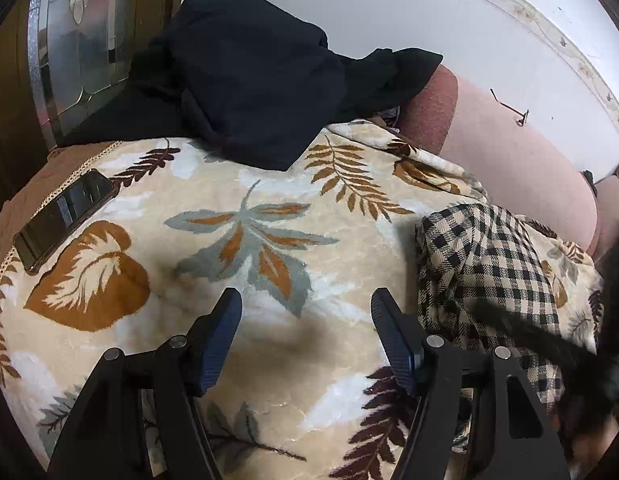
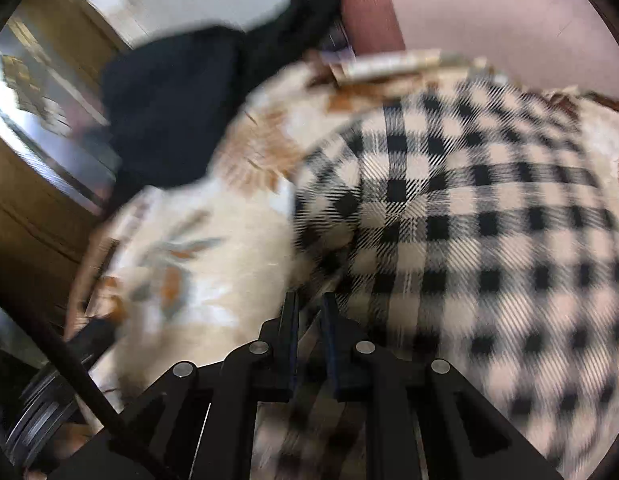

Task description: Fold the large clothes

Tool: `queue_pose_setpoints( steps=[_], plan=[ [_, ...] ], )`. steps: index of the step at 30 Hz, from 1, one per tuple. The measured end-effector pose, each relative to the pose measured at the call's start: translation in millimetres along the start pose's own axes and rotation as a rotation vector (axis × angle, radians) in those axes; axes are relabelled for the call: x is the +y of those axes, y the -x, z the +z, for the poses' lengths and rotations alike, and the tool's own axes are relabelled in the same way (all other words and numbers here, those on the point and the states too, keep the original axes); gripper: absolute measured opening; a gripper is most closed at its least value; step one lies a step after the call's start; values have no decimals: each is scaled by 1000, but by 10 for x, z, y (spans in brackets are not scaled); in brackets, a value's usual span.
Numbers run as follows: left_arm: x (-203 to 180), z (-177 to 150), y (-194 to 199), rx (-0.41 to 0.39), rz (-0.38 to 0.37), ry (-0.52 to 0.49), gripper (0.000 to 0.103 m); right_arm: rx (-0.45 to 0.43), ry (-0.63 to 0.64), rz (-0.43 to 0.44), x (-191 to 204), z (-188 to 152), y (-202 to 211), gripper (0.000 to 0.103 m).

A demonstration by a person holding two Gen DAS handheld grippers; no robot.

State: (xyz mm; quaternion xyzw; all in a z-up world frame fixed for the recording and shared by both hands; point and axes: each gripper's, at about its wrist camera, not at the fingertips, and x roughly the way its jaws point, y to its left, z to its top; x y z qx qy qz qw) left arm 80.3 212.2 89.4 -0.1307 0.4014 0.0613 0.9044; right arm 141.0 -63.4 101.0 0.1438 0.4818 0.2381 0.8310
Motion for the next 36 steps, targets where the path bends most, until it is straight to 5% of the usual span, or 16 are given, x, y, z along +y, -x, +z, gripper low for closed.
queue_pose_setpoints(
  steps=[4,7,10,13,18,21,27,36],
  plan=[
    [-82,-30,55,-38,39,-36,66,87,-18,81,1,-656,61,15],
    [-139,-53,169,-90,76,-63,67,105,55,47,79,-1018,101,15],
    [-200,-87,394,-209,140,-68,74,102,93,57,140,-1191,365,16],
    [-353,-161,722,-369,235,-126,80,31,139,-37,145,-1281,691,23],
    [-623,-318,1133,-484,277,-206,86,-128,152,-245,-62,-1307,1302,39],
    [-676,-417,1310,-458,207,-164,87,-173,130,-344,-155,-1268,1458,47],
    [-679,-686,1241,-245,61,-59,87,-186,73,-458,-334,-1264,1602,50],
    [-839,-938,851,-133,73,-168,87,-163,110,-522,-251,-1307,1349,59]
  ],
)
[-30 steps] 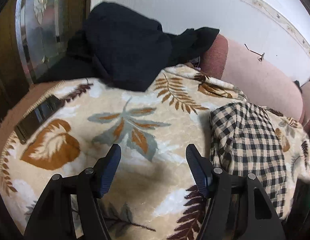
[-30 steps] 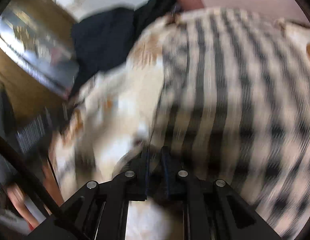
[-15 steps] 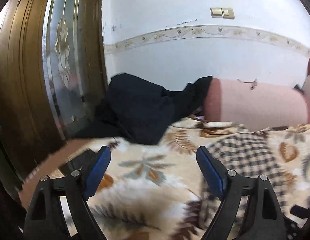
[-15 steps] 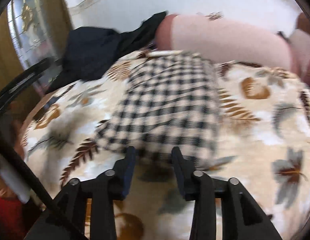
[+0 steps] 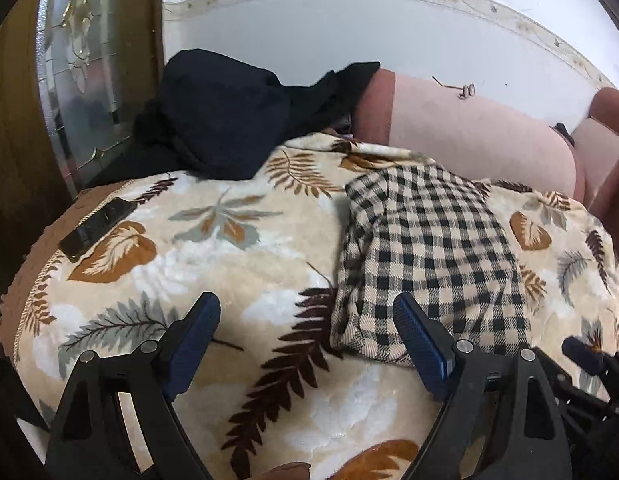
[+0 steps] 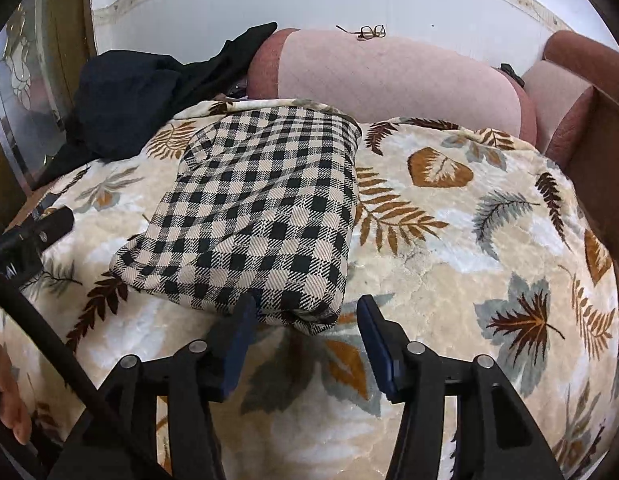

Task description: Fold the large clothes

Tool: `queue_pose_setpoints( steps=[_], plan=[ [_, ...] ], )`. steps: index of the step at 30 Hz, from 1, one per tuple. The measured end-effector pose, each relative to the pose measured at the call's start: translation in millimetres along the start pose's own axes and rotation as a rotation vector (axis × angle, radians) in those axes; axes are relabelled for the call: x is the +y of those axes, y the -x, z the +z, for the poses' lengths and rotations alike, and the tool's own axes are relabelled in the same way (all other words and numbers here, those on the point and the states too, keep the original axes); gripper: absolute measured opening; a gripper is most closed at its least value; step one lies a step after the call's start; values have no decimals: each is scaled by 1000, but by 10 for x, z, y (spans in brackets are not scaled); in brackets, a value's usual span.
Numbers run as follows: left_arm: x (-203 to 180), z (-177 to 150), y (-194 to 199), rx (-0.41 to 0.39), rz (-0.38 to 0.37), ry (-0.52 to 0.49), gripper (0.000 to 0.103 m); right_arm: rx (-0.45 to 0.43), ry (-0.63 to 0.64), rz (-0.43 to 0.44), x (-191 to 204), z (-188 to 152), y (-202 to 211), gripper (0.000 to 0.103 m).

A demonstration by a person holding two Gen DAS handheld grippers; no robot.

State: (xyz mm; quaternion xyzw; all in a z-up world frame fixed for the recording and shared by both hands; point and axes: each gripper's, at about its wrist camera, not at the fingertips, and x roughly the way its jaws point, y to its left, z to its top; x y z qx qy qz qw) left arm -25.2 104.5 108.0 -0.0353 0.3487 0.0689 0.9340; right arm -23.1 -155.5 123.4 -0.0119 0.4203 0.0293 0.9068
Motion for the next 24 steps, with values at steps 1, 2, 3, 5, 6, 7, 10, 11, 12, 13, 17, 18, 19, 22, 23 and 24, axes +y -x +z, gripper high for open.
queue_pose_setpoints(
  steps=[1,2,3,5,6,7,10,11,12,13,17,18,19,22,23,24],
  plan=[
    [-2,-11,-19,8,-6,-1,87,1,3,-7,10,5,-11,60],
    [-4,-19,-42,16,-13,-3,87,2,3,-12,15,11,-25,60],
    [-4,-24,-62,24,-19,-4,87,4,2,-15,20,15,-40,60],
    [2,-32,-117,41,-26,-4,87,14,-1,-20,27,19,-83,60],
    [4,-37,-140,49,-33,-2,87,21,-2,-21,30,20,-109,60],
    [4,-40,-153,54,-37,-1,87,27,-5,-23,32,18,-135,60],
    [4,-49,-184,64,-41,-3,87,43,-8,-28,42,9,-196,60],
    [3,-46,-196,67,-43,-5,87,47,-8,-29,44,7,-210,60],
    [0,-47,-201,70,-45,-6,87,50,-7,-31,43,4,-225,60],
    [-3,-51,-210,73,-47,-7,87,52,-7,-34,44,3,-236,60],
    [-7,-55,-224,79,-56,-5,87,61,-10,-36,32,2,-271,60],
    [-9,-56,-227,80,-56,-6,87,63,-11,-36,26,0,-280,60],
    [-10,-60,-229,81,-58,-7,87,66,-11,-37,23,-3,-288,60],
    [-10,-67,-232,87,-63,-5,87,73,-12,-39,11,-11,-308,61],
    [-10,-70,-237,90,-67,-5,87,75,-10,-39,7,-11,-312,61],
    [-10,-73,-243,95,-71,-4,87,76,-10,-41,8,-14,-313,61]
  ],
)
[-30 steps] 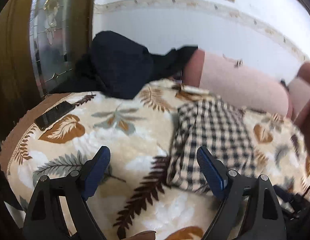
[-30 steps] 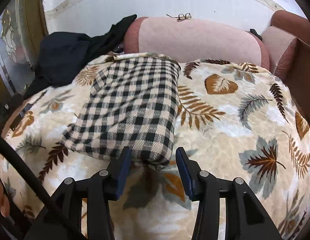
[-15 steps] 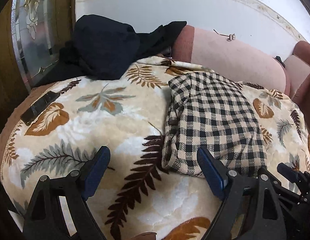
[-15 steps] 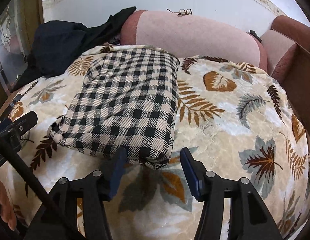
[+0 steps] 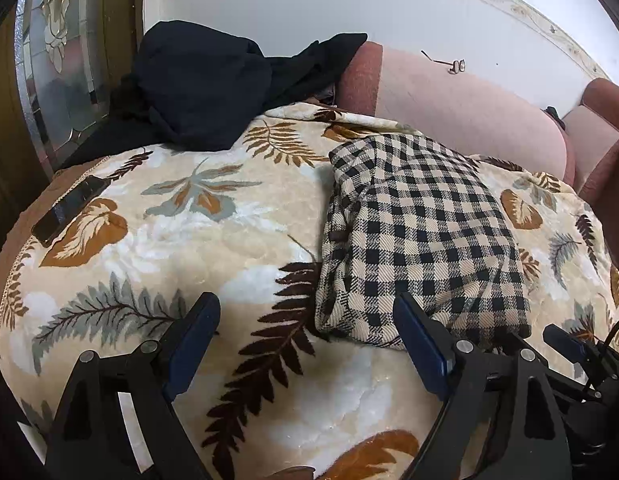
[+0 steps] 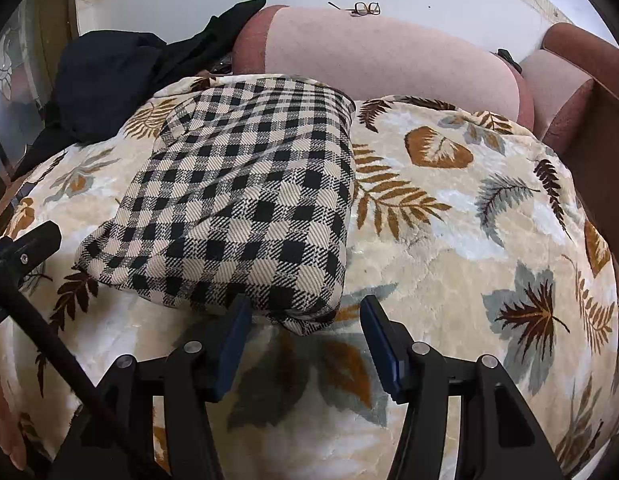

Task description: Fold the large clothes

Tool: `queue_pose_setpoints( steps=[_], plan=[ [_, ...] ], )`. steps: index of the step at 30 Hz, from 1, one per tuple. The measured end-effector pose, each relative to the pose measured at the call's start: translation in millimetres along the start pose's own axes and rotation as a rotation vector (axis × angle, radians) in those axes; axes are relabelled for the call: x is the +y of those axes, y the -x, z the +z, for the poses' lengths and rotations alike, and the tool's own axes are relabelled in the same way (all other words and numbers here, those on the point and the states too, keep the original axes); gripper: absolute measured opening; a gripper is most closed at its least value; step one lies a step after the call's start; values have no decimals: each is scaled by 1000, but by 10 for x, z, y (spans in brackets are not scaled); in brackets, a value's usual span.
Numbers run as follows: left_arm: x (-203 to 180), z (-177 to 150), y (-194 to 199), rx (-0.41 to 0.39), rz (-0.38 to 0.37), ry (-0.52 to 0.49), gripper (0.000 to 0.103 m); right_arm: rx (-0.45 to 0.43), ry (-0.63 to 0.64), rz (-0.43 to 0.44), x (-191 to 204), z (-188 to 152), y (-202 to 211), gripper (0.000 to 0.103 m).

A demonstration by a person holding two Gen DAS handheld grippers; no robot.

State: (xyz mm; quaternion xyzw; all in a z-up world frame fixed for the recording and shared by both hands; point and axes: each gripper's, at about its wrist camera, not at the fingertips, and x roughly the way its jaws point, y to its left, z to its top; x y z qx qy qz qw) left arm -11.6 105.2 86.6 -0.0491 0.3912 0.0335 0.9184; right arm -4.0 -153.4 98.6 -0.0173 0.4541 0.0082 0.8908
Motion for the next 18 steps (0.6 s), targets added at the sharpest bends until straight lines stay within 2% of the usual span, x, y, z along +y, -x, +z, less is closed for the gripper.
queue_pose_setpoints(
  steps=[18],
  plan=[
    [-32,-41,-96,49,-34,4,87,10,16,-35,-5,-23,-43,67]
  ],
)
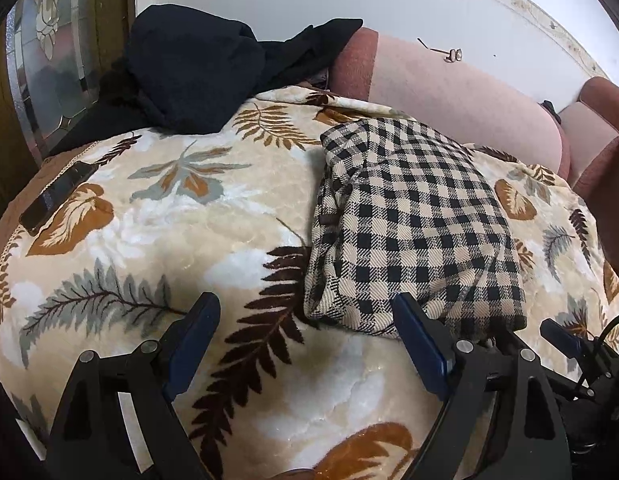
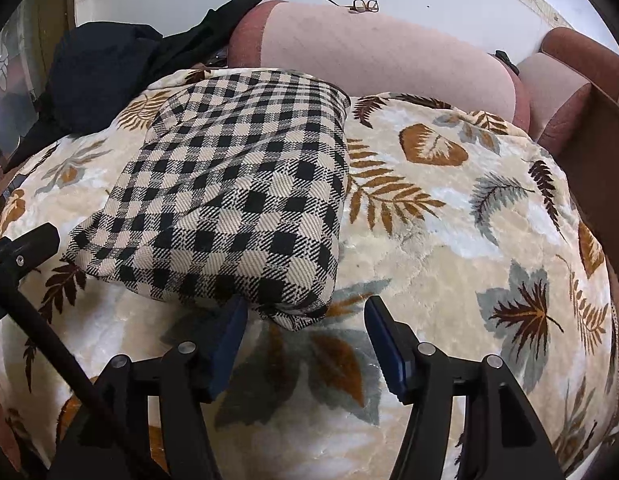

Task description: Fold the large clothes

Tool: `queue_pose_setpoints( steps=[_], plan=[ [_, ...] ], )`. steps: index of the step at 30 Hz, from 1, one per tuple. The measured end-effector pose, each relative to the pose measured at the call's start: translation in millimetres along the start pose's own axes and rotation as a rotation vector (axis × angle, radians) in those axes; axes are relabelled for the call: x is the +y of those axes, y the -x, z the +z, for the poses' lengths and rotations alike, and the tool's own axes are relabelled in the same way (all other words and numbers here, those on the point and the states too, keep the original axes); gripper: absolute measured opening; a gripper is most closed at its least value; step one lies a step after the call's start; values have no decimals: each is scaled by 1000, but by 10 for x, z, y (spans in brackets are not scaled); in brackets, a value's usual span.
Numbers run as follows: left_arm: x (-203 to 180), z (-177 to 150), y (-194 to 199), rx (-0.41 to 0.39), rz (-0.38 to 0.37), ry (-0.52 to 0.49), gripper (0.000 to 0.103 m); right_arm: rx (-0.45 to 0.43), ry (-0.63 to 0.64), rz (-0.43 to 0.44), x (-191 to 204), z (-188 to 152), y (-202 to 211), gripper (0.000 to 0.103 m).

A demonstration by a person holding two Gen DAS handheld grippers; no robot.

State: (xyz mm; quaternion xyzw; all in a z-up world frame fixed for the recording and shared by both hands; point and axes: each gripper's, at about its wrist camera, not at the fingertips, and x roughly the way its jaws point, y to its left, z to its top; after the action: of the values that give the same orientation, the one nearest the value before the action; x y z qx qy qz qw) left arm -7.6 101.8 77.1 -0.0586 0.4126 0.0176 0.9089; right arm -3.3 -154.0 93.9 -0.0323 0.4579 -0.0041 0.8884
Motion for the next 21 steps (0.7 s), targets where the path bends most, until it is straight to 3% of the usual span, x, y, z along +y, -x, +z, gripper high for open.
queue_pose_setpoints(
  steps=[21],
  plan=[
    [-29,-35,-55,33,-24,-2,87,28,-14,-41,-71,-37,-88,69]
  ],
)
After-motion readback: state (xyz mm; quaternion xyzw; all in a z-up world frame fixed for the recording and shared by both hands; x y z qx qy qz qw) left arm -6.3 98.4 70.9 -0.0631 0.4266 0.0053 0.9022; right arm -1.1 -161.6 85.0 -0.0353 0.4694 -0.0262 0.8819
